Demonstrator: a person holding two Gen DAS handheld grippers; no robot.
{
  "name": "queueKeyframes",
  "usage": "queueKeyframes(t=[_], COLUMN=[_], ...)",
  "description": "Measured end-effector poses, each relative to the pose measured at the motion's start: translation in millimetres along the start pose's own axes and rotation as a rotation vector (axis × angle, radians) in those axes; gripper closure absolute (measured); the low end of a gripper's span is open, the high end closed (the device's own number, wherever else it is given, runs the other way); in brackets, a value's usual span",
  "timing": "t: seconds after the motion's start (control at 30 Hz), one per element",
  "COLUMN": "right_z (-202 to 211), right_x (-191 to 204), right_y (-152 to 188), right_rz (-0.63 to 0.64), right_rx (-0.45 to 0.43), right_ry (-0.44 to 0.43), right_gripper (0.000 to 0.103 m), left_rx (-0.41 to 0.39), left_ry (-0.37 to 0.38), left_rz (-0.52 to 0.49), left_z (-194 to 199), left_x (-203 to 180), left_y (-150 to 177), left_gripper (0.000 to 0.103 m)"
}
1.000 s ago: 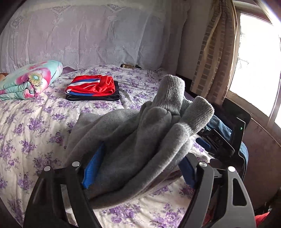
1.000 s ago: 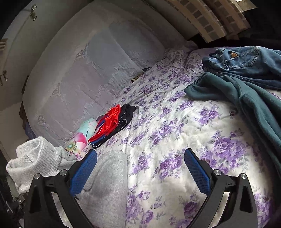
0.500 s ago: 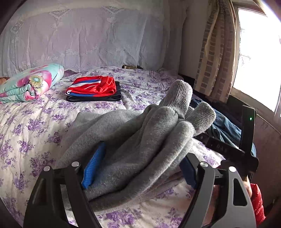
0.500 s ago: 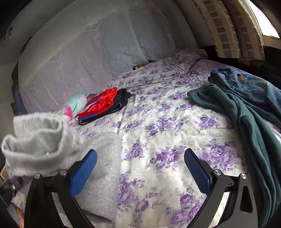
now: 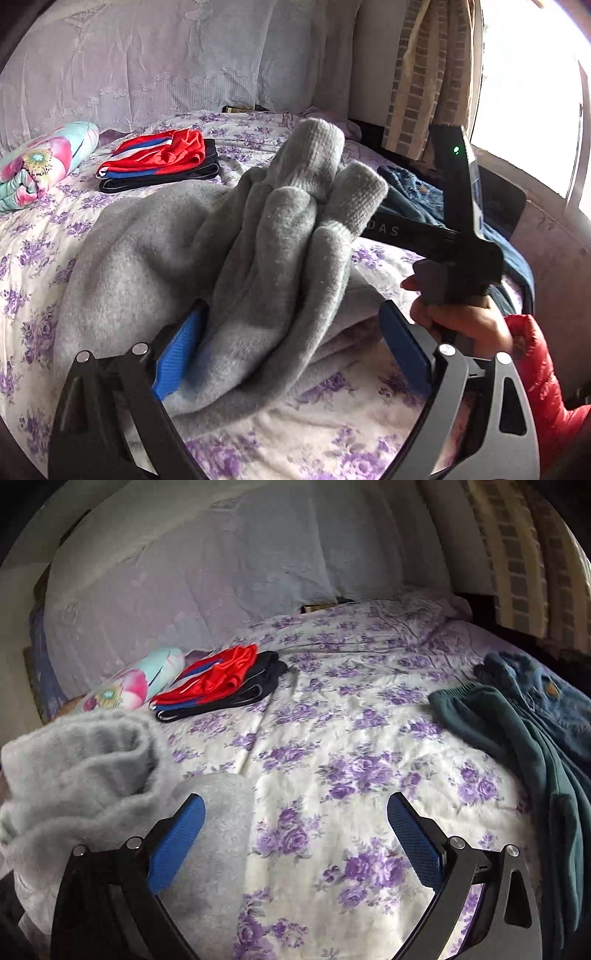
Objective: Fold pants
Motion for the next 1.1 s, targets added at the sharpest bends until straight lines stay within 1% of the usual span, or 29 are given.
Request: queueKeyframes(t=[0.07,0.13,0.2,0.23,0.3,0.37,0.4,0.43,0.47,0.5,0.53,0.57,0.6,0.63,0.7,0.73,0.77,0.8,0.83,0.87,0.9,0.93,0.97,1.03,1.1], right_z=[-5.9,-9.3,-6.7,-4.1,4.2,12.2,14.9,16.4,17.6,18.1,18.7,20.1,23.2,29.8,57.5,73.6,88.7,97.3,96.6,87.4,71.7,54.1,38.7,14.9,-8.2], right_x=[-11.2,-19.0,-24.5,-26.5,-29.8,-32.3,-33.1,-34.2,-35.5,-36.9,-37.6,-37.7,-36.5,-34.1,-23.3,-15.1,-3.4,10.2,22.4,33.4,40.1,41.1,35.4,23.5,27.5], right_y=[1.9,3.0,1.8,0.4,-1.8,-4.7,-5.5,-5.8,-6.6,-7.0,-7.3,-8.1,-9.7,-11.6,-16.8,-17.0,-14.2,-8.2,-0.8,9.3,21.0,31.4,34.7,28.6,22.6], right_rz=[-0.061,-0.108,-0.140,-0.150,-0.167,-0.178,-0.183,-0.188,-0.194,-0.200,-0.204,-0.205,-0.203,-0.197,-0.167,-0.138,-0.092,-0.037,0.016,0.079,0.141,0.175,0.137,0.015,0.054], right_rx=[0.027,0.039,0.020,0.004,-0.040,-0.081,-0.093,-0.101,-0.105,-0.107,-0.111,-0.117,-0.131,-0.159,-0.270,-0.322,-0.357,-0.354,-0.309,-0.229,-0.133,-0.040,0.038,0.134,0.149], right_ry=[-0.008,-0.013,-0.008,-0.005,0.001,-0.001,-0.003,-0.004,-0.005,-0.009,-0.012,-0.017,-0.028,-0.047,-0.107,-0.136,-0.171,-0.204,-0.205,-0.167,-0.107,-0.060,-0.070,-0.168,-0.145], right_gripper=[0.004,0.004,0.004,0.004,0.004,0.004,0.004,0.004,0.004,0.004,0.004,0.004,0.004,0.004,0.004,0.004,0.004,0.004,0.004,0.004,0.004,0.004,0.004,0.003,0.003], left_rx=[-0.033,-0.092,-0.152,-0.159,-0.134,-0.048,0.029,0.092,0.120,0.103,0.084,0.078,0.075,0.072,0.061,0.049,0.038,0.035,0.036,0.037,0.039,0.041,0.047,0.057,0.062], left_ry=[0.031,0.041,0.038,0.035,0.010,0.020,0.030,0.021,-0.048,-0.145,-0.208,-0.235,-0.229,-0.206,-0.148,-0.124,-0.109,-0.110,-0.121,-0.135,-0.145,-0.147,-0.148,-0.146,-0.149], left_rz=[0.048,0.118,0.185,0.207,0.248,0.267,0.255,0.230,0.157,0.024,-0.098,-0.165,-0.166,-0.135,-0.046,-0.011,0.003,-0.003,-0.014,-0.028,-0.036,-0.037,-0.032,-0.038,-0.050], left_z=[17.5,37.9,54.5,57.2,49.8,25.2,5.8,-10.0,-22.0,-25.6,-27.9,-29.2,-27.0,-24.6,-20.4,-16.9,-14.1,-13.6,-13.3,-13.1,-13.6,-14.0,-14.0,-18.0,-20.1], left_x=[7.0,20.6,37.6,43.6,56.7,57.6,51.5,43.9,31.6,14.8,-0.7,-10.8,-12.8,-9.1,5.7,10.5,12.3,12.5,10.2,7.0,4.2,3.0,2.7,2.6,0.6], left_y=[-0.1,-7.2,-21.1,-27.9,-39.6,-41.4,-35.5,-26.7,-14.6,-6.6,0.1,4.2,2.9,0.6,-1.6,-2.3,-2.9,-2.1,-0.6,0.4,1.3,1.9,3.2,2.6,2.1], left_gripper=[0.013,0.013,0.013,0.011,0.011,0.011,0.011,0.009,0.007,0.005,0.005,0.005,0.005,0.005,0.005,0.005,0.005,0.005,0.005,0.005,0.005,0.005,0.005,0.005,0.005])
Point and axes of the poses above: each gripper's, at about its wrist camera, not at the fingertips, and z roughly against the way its jaws point, x to its left, y to its underside, the point moved 7 cm from there along -z, roughly the way its jaws point, and after that the axes turned 6 degrees about y, right-handed, at the moved point
